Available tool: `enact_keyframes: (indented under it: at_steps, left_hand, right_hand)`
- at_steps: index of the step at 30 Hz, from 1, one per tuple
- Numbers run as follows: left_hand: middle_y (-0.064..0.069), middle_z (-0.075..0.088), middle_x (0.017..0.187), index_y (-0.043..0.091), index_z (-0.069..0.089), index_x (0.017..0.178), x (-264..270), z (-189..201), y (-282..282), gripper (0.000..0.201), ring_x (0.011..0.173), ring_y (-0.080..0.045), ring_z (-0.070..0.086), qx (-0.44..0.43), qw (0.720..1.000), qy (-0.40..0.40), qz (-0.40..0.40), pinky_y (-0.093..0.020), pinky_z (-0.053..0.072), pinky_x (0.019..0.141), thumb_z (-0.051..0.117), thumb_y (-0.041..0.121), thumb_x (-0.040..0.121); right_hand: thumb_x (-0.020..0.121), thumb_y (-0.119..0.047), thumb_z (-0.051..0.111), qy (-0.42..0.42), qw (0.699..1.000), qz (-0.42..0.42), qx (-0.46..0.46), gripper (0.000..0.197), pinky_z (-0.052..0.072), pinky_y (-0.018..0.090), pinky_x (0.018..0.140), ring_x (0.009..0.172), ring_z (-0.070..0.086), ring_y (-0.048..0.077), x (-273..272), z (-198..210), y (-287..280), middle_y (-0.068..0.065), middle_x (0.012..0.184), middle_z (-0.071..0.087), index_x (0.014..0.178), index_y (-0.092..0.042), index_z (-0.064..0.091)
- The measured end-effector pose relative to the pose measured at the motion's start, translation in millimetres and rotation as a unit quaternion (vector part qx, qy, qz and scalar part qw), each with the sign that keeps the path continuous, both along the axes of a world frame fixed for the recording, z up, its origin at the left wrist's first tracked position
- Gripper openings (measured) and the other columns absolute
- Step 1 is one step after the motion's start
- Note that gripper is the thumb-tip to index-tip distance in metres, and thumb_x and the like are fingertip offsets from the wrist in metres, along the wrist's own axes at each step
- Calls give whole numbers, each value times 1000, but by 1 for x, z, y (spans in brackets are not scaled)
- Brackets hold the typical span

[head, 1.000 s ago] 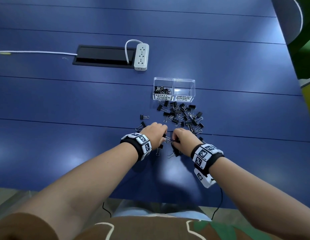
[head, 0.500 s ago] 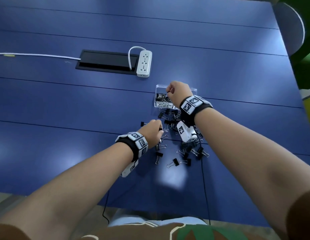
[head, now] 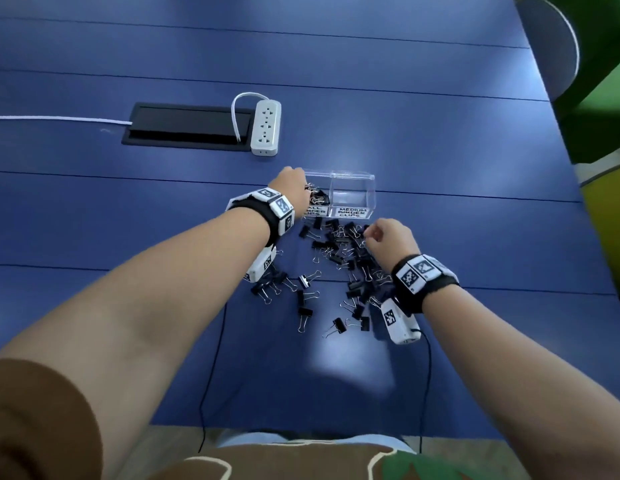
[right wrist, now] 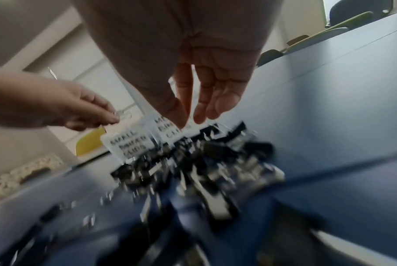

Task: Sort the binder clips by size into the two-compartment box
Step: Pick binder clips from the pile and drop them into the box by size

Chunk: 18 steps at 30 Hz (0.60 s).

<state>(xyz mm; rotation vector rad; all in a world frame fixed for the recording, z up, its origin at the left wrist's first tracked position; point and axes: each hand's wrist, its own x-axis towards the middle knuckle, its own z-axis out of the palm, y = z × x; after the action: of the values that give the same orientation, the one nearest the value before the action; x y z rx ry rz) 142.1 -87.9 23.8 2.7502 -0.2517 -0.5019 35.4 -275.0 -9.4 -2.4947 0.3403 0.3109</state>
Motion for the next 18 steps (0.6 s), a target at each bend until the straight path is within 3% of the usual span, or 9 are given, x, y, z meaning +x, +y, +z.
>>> enact_keyframes:
  at_steps: [4, 8, 12, 15, 18]
  left_hand:
    - [-16, 48, 124, 6, 54, 114, 4, -7, -4, 24, 99, -35, 59, 11, 1000, 4, 1, -40, 47, 85, 50, 19, 94]
    - [-9, 45, 116, 12, 55, 105, -17, -13, -5, 17, 83, -27, 57, -56, 996, -67, -8, -38, 53, 75, 55, 15, 88]
    - [-5, 55, 106, 16, 60, 92, -52, -31, -10, 9, 92, -24, 58, -69, 993, -36, -94, -42, 54, 81, 53, 11, 87]
    - [-4, 54, 114, 19, 60, 110, -73, -49, -9, 25, 103, -25, 56, -35, 991, 9, -131, -43, 54, 82, 51, 8, 90]
    - [-7, 51, 119, 22, 55, 124, -83, -56, -8, 35, 106, -28, 54, 0, 987, 15, -159, -44, 54, 78, 53, 9, 92]
  right_hand:
    - [84, -18, 59, 39, 999, 34, -12, 8, 51, 37, 84, 84, 51, 19, -32, -24, 2, 0, 94, 48, 92, -16, 62]
    - [84, -21, 60, 38, 997, 60, 7, 8, 52, 35, 80, 84, 50, 16, -45, -28, 9, -4, 95, 45, 91, -18, 62]
    - [84, -16, 57, 25, 998, 63, 8, 6, 50, 33, 81, 83, 49, 15, -36, -21, 6, -4, 92, 48, 87, -20, 60]
    - [81, -12, 57, -3, 998, 60, 21, 9, 51, 34, 79, 83, 52, 16, -26, -17, 9, -4, 90, 49, 87, -18, 62]
    - [80, -18, 62, 20, 993, 114, -1, 11, 51, 33, 80, 89, 53, 19, -24, -17, 19, -2, 93, 49, 91, -16, 63]
